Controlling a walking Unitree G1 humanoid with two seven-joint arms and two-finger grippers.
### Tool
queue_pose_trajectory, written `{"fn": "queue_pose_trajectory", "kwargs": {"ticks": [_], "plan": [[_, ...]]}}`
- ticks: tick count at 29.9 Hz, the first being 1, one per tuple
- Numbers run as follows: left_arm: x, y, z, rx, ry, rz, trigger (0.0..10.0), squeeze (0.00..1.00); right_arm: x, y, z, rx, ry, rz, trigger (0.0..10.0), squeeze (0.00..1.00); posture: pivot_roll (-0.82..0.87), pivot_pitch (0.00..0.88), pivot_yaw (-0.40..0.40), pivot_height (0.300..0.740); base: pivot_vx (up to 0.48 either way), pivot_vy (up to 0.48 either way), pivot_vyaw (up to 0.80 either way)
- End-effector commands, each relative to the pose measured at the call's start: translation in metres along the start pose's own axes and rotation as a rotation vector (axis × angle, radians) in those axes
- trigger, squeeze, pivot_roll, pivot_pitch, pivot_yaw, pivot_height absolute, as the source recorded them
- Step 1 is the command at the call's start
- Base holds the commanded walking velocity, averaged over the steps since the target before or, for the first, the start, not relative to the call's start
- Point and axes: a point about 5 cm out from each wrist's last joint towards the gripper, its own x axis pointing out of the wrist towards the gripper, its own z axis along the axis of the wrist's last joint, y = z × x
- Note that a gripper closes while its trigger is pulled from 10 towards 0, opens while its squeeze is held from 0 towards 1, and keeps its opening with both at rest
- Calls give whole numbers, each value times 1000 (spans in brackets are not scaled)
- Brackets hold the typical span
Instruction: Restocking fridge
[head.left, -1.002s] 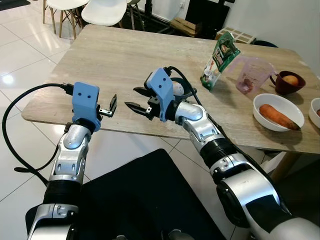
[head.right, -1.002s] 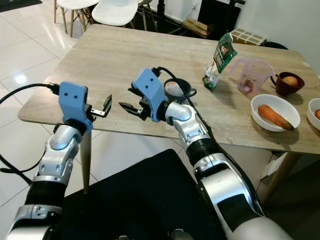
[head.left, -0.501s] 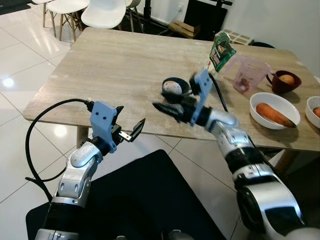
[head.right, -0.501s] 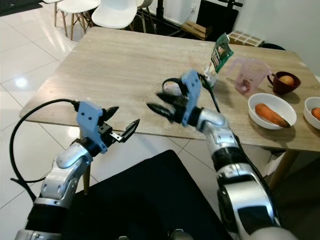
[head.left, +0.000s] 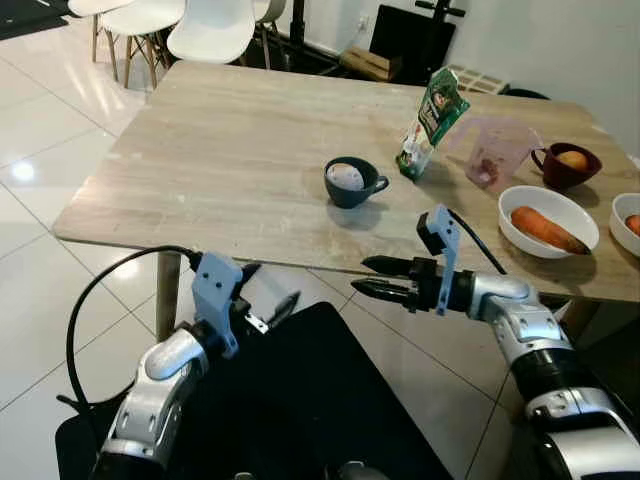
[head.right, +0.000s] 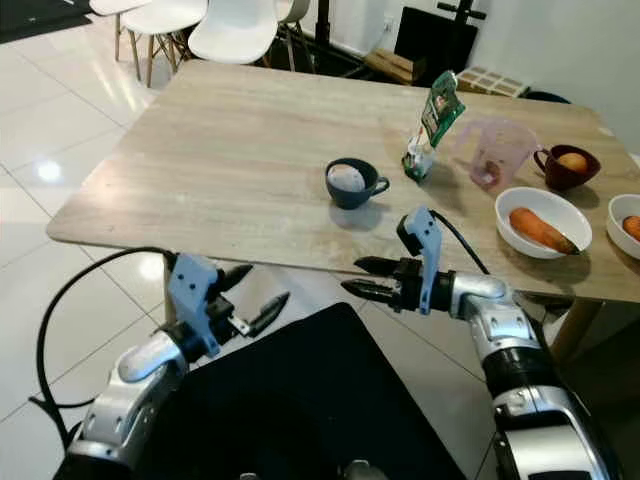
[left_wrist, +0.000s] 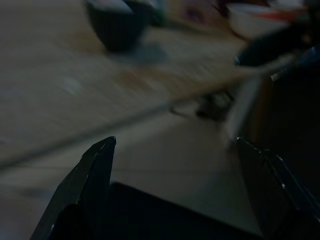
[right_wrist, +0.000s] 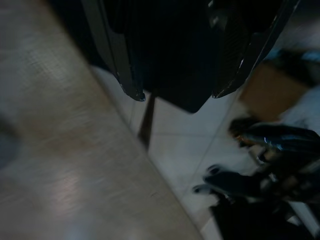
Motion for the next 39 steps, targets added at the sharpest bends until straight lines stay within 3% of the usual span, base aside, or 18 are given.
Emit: {"fn": "queue_pose_trajectory", "kwargs": {"ticks": [1, 6, 8, 13, 15, 18, 21, 25, 26, 27, 32, 39], "plan": [[-6, -2, -24, 21, 134, 3, 10000, 0, 1, 9, -15, 30, 73, 60, 10000, 0, -79, 99, -53, 736, 0, 0, 0], [-23, 17, -71, 81, 396, 206, 10000, 0, 12, 21, -52, 13, 271, 79, 10000, 0, -73, 95, -56, 736, 0, 0, 0], [-32, 22, -89, 57, 469, 296, 10000, 0, 17, 25, -71, 13, 347, 54, 10000, 0, -73, 95, -56, 736, 0, 0, 0], [-54, 22, -123, -43, 560, 506, 10000, 0, 29, 33, -112, 69, 449, -83, 10000, 0, -67, 95, -62, 736, 0, 0, 0], [-57, 21, -127, -52, 572, 530, 10000, 0, 30, 34, -116, 79, 453, -105, 10000, 0, -68, 96, -62, 736, 0, 0, 0], [-73, 14, -147, -106, 617, 638, 10000, 0, 33, 39, -139, 118, 495, -280, 10000, 0, -68, 94, -63, 736, 0, 0, 0], [-80, 8, -158, -90, 649, 667, 10000, 0, 34, 40, -151, 131, 506, -406, 10000, 0, -70, 88, -64, 736, 0, 0, 0], [-89, -7, -173, -108, 686, 678, 10000, 0, 24, 45, -174, 161, 531, -677, 10000, 0, -68, 71, -73, 736, 0, 0, 0], [-89, -7, -173, -108, 686, 678, 10000, 0, 24, 45, -174, 161, 531, -677, 10000, 0, -68, 71, -73, 736, 0, 0, 0], [-90, -15, -178, -130, 682, 692, 10000, 0, 9, 53, -192, 254, 548, -832, 10000, 0, -63, 67, -77, 736, 0, 0, 0], [-89, -17, -178, -180, 642, 738, 10000, 0, -5, 63, -208, 366, 552, -963, 10000, 0, -58, 64, -78, 736, 0, 0, 0], [-89, -18, -180, -174, 632, 737, 10000, 0, -3, 78, -219, 367, 559, -955, 10000, 0, -63, 65, -68, 736, 0, 0, 0]]}}
